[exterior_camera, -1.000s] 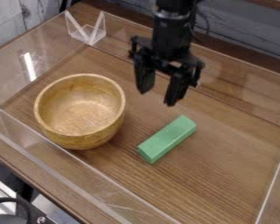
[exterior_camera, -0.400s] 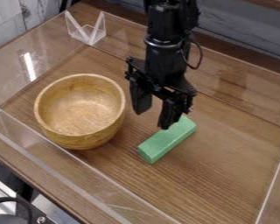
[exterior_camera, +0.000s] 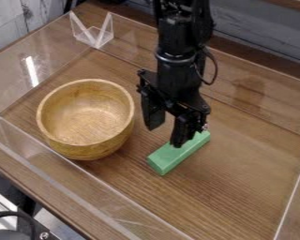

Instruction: Put the green block in the brown bowl

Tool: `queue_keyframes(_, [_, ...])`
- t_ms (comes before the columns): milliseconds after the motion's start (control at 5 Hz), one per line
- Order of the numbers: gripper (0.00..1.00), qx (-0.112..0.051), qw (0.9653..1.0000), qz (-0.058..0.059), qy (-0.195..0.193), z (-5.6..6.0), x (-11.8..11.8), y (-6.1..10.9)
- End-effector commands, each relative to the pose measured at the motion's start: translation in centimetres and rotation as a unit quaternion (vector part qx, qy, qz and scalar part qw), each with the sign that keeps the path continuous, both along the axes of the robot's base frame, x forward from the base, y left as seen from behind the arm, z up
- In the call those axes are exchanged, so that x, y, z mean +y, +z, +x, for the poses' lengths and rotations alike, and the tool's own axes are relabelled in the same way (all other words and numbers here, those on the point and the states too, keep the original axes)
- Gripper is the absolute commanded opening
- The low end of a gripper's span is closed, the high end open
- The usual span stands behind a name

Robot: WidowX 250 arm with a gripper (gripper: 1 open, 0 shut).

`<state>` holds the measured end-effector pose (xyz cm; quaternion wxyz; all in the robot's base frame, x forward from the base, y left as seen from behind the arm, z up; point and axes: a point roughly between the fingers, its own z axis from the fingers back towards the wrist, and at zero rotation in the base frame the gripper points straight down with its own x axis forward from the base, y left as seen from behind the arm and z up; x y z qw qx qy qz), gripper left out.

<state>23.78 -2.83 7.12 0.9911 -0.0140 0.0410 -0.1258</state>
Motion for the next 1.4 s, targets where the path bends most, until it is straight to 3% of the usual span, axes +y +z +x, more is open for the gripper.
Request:
queue_keyframes(0, [1.00, -0.029, 0.9995, -0.005, -0.014, 0.4, -0.4, 0.6])
queue_keyframes(600, [1.00, -0.029, 0.9990, -0.013, -0.031, 0.5, -0.9, -1.3])
queue_keyframes(1200, [1.00, -0.029, 0.9990, -0.020, -0.028, 0.7, -1.0, -2.1])
